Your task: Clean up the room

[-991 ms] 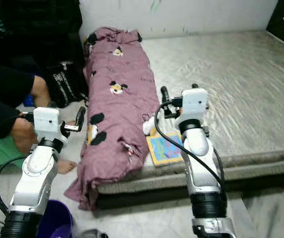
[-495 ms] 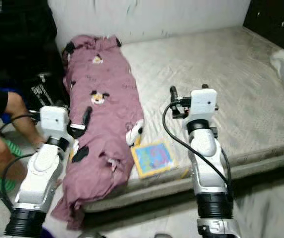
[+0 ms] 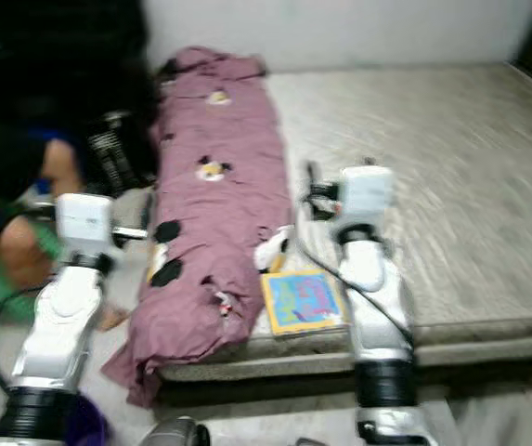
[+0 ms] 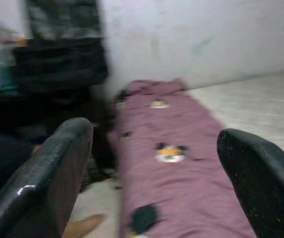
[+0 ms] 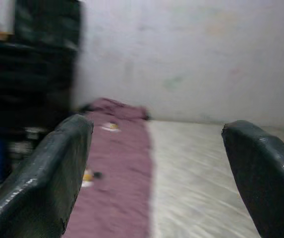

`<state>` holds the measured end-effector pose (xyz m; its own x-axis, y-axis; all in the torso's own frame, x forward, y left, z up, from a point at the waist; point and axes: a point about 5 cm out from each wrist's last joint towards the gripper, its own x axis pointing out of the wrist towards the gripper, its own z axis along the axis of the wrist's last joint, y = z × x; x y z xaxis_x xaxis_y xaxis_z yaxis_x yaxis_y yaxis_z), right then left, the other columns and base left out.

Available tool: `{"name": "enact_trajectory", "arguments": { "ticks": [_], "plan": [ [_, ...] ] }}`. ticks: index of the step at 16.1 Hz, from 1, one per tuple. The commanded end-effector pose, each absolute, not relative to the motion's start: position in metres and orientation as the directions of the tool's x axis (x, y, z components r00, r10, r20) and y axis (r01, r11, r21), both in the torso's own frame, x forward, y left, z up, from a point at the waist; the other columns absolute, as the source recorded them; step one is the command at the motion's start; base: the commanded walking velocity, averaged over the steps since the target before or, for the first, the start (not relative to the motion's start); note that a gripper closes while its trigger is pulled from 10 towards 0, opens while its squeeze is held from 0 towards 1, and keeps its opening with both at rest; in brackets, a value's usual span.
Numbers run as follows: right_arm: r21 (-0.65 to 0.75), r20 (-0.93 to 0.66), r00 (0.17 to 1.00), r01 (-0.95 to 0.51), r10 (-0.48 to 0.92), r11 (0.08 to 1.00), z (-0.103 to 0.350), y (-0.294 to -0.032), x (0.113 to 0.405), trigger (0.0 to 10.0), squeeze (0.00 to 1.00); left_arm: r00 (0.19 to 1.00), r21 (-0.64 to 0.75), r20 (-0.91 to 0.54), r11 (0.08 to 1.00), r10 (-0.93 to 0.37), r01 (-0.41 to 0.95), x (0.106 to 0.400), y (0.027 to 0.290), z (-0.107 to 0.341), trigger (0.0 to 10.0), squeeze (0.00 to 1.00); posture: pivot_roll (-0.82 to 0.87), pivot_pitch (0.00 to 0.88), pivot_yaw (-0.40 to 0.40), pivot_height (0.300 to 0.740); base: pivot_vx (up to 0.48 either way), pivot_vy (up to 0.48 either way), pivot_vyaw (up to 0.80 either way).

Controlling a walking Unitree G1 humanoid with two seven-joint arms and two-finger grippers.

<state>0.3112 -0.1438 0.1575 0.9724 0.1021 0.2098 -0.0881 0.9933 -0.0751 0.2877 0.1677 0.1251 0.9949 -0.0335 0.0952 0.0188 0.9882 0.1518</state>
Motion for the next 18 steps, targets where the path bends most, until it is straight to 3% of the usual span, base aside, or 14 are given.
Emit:
{"name": "enact_trajectory", "arguments": {
  "ticks": [1, 8, 18],
  "plan": [
    [-0.087, 0.22, 0.972, -0.068, 0.086, 0.994, 0.1602, -0.1504, 0.312, 10.0, 0.0, 0.995, 0.155, 0.09, 0.987, -0.045, 0.031, 0.2881, 0.1636, 0.1243, 10.0, 0.0, -0.04, 0.0, 0.024, 0.74, 0.0, 0.0, 0.44],
    [-0.096, 0.213, 0.973, -0.066, 0.085, 0.993, 0.1584, -0.1518, 0.312, 10.0, 0.0, 0.995, 0.145, 0.09, 0.989, -0.052, 0.038, 0.2899, 0.1614, 0.1244, 10.0, 0.0, -0.05, 0.0, 0.023, 0.74, 0.0, 0.0, 0.06],
    [-0.107, 0.215, 0.972, -0.074, 0.096, 0.991, 0.1588, -0.1512, 0.3136, 10.0, 0.0, 0.994, 0.141, 0.094, 0.989, -0.058, 0.045, 0.2905, 0.16, 0.1244, 10.0, 0.0, -0.05, 0.0, 0.02, 0.74, 0.0, -0.374, 0.36]
  ]
}}
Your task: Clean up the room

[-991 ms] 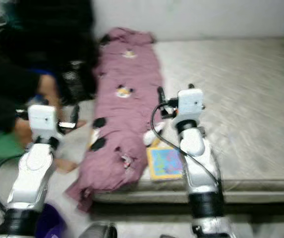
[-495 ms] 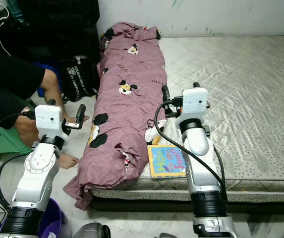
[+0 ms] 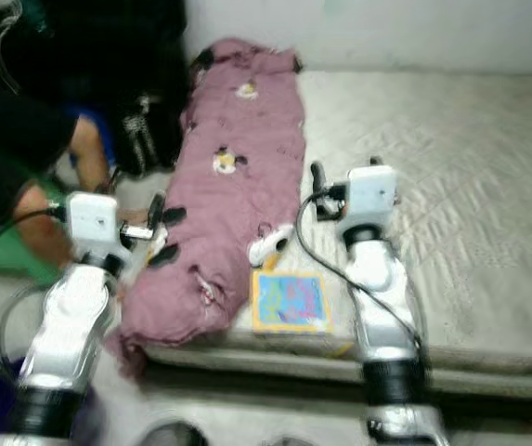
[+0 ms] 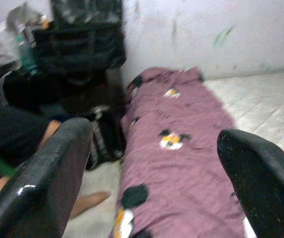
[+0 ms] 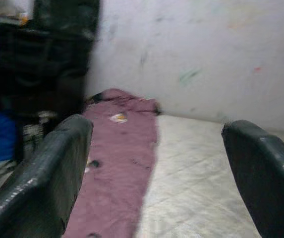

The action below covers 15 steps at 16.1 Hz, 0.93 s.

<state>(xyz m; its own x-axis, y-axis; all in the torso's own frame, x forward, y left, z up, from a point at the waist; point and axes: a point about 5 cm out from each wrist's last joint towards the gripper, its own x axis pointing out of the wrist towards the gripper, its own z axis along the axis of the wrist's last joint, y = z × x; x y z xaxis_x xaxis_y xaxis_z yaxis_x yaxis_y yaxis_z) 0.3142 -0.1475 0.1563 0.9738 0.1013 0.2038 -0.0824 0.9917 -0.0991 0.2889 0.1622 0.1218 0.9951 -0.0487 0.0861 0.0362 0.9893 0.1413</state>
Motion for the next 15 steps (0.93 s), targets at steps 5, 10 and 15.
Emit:
{"name": "enact_trajectory", "arguments": {
  "ticks": [5, 10, 15],
  "plan": [
    [-0.109, 0.215, 0.972, -0.074, 0.096, 0.991, 0.1585, -0.1516, 0.3139, 10.0, 0.0, 0.987, 0.126, 0.122, 0.988, -0.107, 0.092, 0.2887, 0.1555, 0.1272, 10.0, 0.0, -0.05, 0.0, 0.02, 0.74, 0.0, -0.07, 0.16],
    [-0.112, 0.214, 0.972, -0.075, 0.098, 0.991, 0.1574, -0.1504, 0.3135, 10.0, 0.0, 0.987, 0.1, 0.128, 0.991, -0.1, 0.087, 0.2883, 0.156, 0.1271, 10.0, 0.0, -0.05, 0.0, 0.018, 0.74, 0.0, 0.0, 0.0],
    [-0.113, 0.213, 0.972, -0.074, 0.097, 0.991, 0.1575, -0.151, 0.3144, 10.0, 0.0, 0.99, 0.104, 0.116, 0.992, -0.086, 0.074, 0.2902, 0.1569, 0.1264, 10.0, 0.0, -0.05, 0.0, 0.017, 0.74, 0.0, -0.104, 0.57]
  ]
}}
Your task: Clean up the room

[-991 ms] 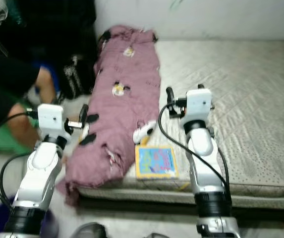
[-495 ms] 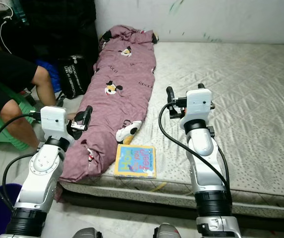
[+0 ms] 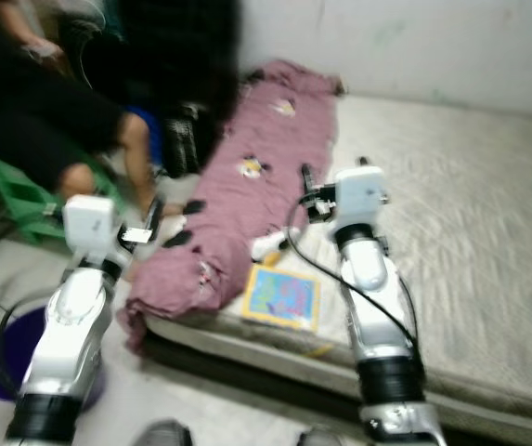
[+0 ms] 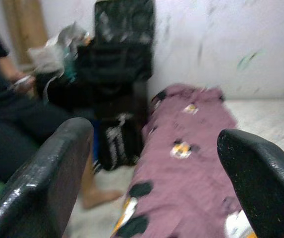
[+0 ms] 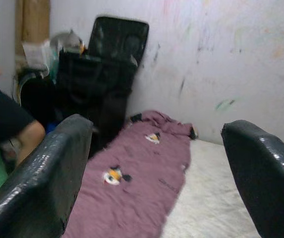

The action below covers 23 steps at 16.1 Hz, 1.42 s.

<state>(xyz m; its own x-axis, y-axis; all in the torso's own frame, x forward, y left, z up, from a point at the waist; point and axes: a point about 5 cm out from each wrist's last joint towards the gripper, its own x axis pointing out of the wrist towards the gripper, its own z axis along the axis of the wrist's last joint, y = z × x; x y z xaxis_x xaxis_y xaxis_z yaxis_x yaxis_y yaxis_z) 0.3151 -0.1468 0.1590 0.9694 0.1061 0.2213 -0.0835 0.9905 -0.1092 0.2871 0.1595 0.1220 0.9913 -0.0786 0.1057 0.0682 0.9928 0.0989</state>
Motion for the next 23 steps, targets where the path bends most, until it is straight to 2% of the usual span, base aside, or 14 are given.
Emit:
{"name": "enact_trajectory", "arguments": {
  "ticks": [1, 23],
  "plan": [
    [-0.113, 0.212, 0.973, -0.073, 0.096, 0.991, 0.1574, -0.1513, 0.3145, 10.0, 0.0, 0.989, 0.103, 0.117, 0.992, -0.086, 0.074, 0.2906, 0.1567, 0.1264, 10.0, 0.0, -0.05, 0.0, 0.016, 0.74, 0.0, -0.285, 0.0],
    [-0.1, 0.212, 0.973, -0.07, 0.09, 0.993, 0.1572, -0.1515, 0.3153, 10.0, 0.0, 0.989, 0.104, 0.117, 0.991, -0.092, 0.08, 0.2911, 0.1554, 0.1265, 10.0, 0.0, -0.05, 0.0, 0.014, 0.74, 0.0, -0.303, 0.0]
  ]
}}
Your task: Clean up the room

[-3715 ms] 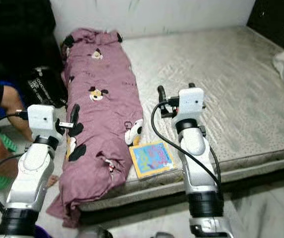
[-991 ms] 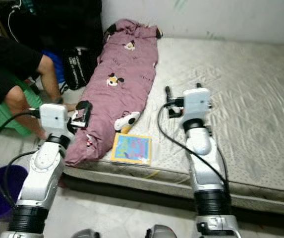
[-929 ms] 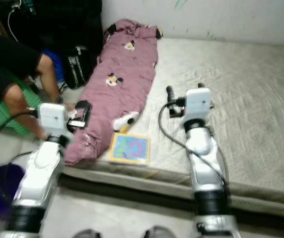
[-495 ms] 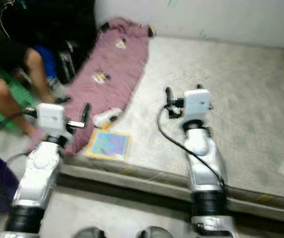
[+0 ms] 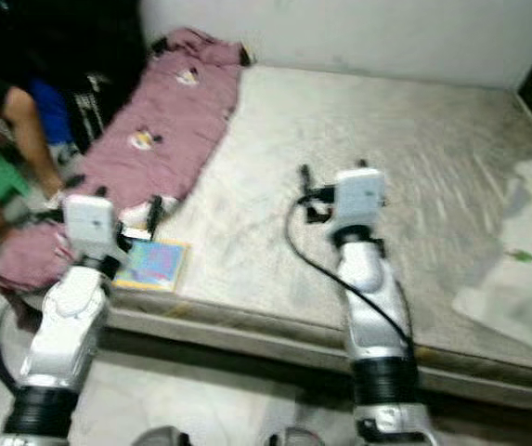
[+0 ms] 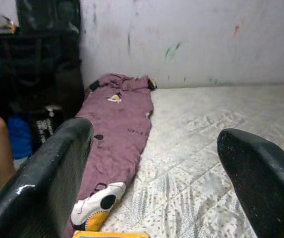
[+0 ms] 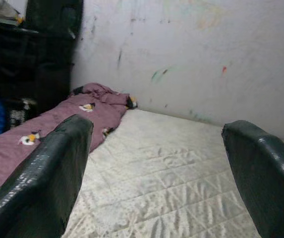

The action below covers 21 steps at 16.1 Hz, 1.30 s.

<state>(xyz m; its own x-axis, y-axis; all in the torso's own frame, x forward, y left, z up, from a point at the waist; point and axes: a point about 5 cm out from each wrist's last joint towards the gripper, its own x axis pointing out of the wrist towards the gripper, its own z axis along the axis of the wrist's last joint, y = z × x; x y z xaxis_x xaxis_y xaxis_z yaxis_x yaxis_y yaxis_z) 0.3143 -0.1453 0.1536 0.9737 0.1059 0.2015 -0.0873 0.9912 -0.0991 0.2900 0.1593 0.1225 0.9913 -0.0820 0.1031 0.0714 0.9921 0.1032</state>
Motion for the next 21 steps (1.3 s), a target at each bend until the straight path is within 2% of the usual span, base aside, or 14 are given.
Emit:
{"name": "enact_trajectory", "arguments": {
  "ticks": [1, 8, 21],
  "plan": [
    [-0.101, 0.212, 0.973, -0.07, 0.09, 0.992, 0.1573, -0.1515, 0.3155, 10.0, 0.0, 0.989, 0.104, 0.117, 0.991, -0.092, 0.08, 0.2911, 0.1554, 0.1265, 10.0, 0.0, -0.05, 0.0, 0.014, 0.74, 0.0, -0.259, 0.0],
    [-0.099, 0.21, 0.973, -0.071, 0.091, 0.993, 0.1571, -0.1521, 0.317, 10.0, 0.0, 0.98, 0.094, 0.141, 0.988, -0.137, 0.125, 0.2897, 0.151, 0.1283, 10.0, 0.0, -0.05, 0.0, 0.013, 0.74, 0.0, -0.037, 0.0],
    [-0.112, 0.214, 0.973, -0.066, 0.089, 0.992, 0.1563, -0.152, 0.3172, 10.0, 0.0, 0.98, 0.082, 0.14, 0.988, -0.143, 0.132, 0.2907, 0.1517, 0.1282, 10.0, 0.0, -0.05, 0.0, 0.013, 0.74, 0.34, 0.0, 0.0]
  ]
}}
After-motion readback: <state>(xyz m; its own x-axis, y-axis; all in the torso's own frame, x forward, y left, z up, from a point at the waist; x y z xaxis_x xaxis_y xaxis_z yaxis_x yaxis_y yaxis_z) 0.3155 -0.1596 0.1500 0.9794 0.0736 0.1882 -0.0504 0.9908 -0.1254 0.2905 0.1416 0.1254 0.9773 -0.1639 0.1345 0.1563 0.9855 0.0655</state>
